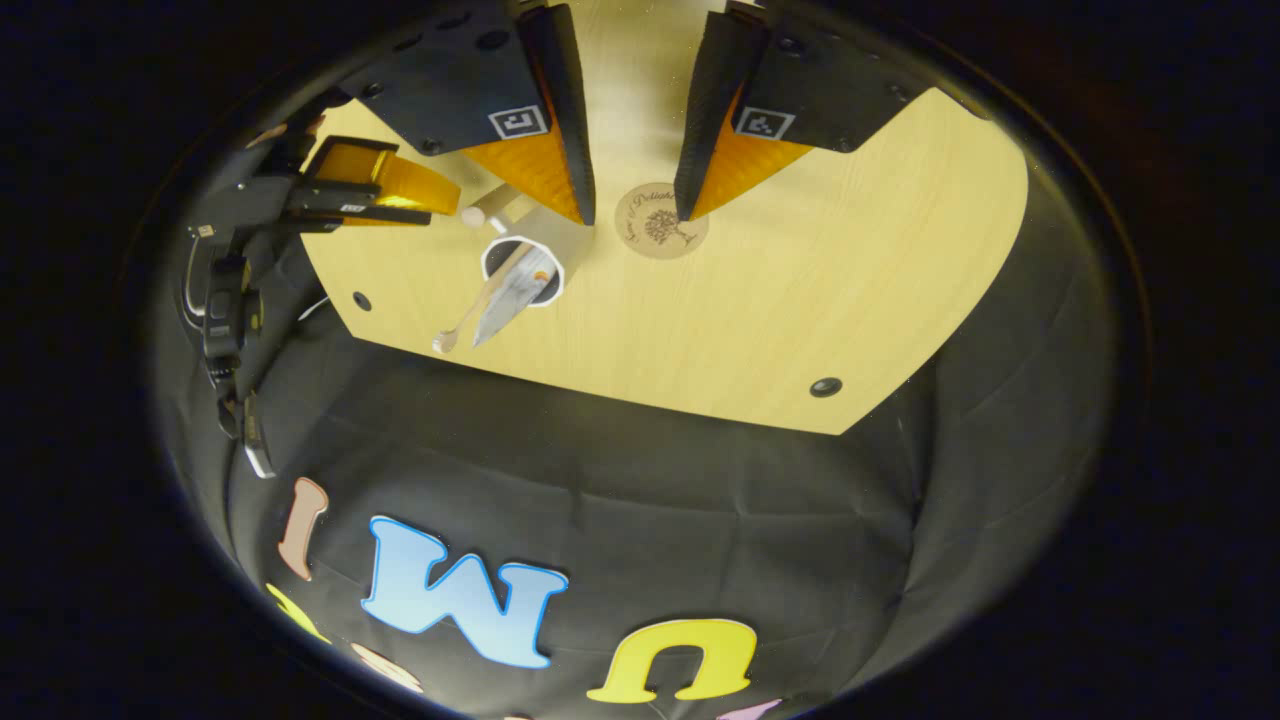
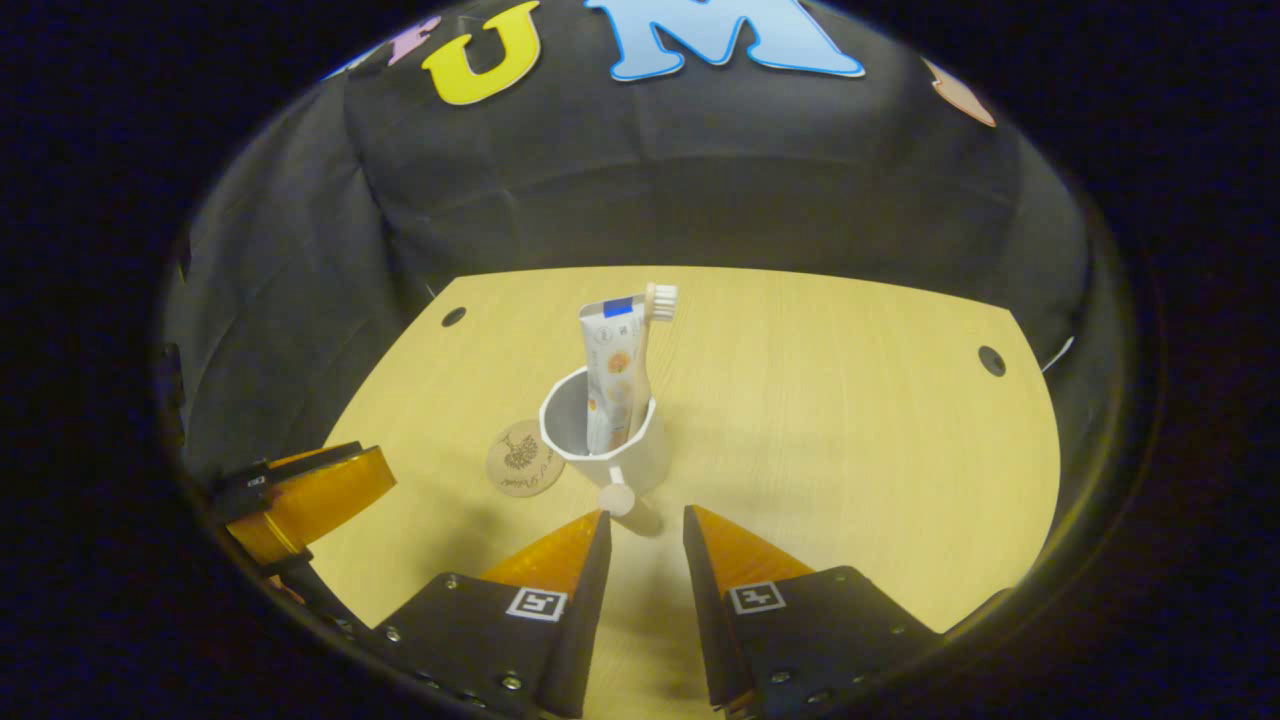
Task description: Put the toothbrush and toothpaste on the desktop into the cup, then pick up the cup and place it on the coaster on the desktop.
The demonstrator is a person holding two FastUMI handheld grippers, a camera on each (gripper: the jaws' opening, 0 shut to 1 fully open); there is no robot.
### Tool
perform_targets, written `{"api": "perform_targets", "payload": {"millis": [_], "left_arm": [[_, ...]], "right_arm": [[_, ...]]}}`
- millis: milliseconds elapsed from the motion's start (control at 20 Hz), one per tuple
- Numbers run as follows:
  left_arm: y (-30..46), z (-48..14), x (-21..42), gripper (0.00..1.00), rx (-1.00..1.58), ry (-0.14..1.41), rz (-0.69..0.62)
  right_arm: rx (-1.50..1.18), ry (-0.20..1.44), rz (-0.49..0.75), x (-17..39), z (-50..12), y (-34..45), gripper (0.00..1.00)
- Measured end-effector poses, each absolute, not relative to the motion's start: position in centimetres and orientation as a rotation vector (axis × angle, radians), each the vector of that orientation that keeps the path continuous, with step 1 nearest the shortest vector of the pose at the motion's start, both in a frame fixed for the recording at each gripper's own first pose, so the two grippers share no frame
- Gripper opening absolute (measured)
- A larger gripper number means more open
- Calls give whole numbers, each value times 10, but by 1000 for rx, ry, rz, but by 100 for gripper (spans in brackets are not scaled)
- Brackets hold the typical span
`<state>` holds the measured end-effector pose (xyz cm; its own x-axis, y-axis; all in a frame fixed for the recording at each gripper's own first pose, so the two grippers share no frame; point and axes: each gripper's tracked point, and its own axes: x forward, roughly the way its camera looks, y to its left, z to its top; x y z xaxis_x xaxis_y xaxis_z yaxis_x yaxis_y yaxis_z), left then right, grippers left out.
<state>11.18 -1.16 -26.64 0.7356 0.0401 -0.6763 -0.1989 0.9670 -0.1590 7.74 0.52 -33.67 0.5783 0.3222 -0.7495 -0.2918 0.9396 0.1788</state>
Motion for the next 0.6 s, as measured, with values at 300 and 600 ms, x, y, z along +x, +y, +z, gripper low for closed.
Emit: {"api": "perform_targets", "payload": {"millis": [300,600], "left_arm": [[11,-278,94,54,-235,757,179],[35,-286,80,54,-263,775,232]], "right_arm": [[-63,956,413,86,-360,22,49],[-177,1015,448,95,-374,32,44]]}}
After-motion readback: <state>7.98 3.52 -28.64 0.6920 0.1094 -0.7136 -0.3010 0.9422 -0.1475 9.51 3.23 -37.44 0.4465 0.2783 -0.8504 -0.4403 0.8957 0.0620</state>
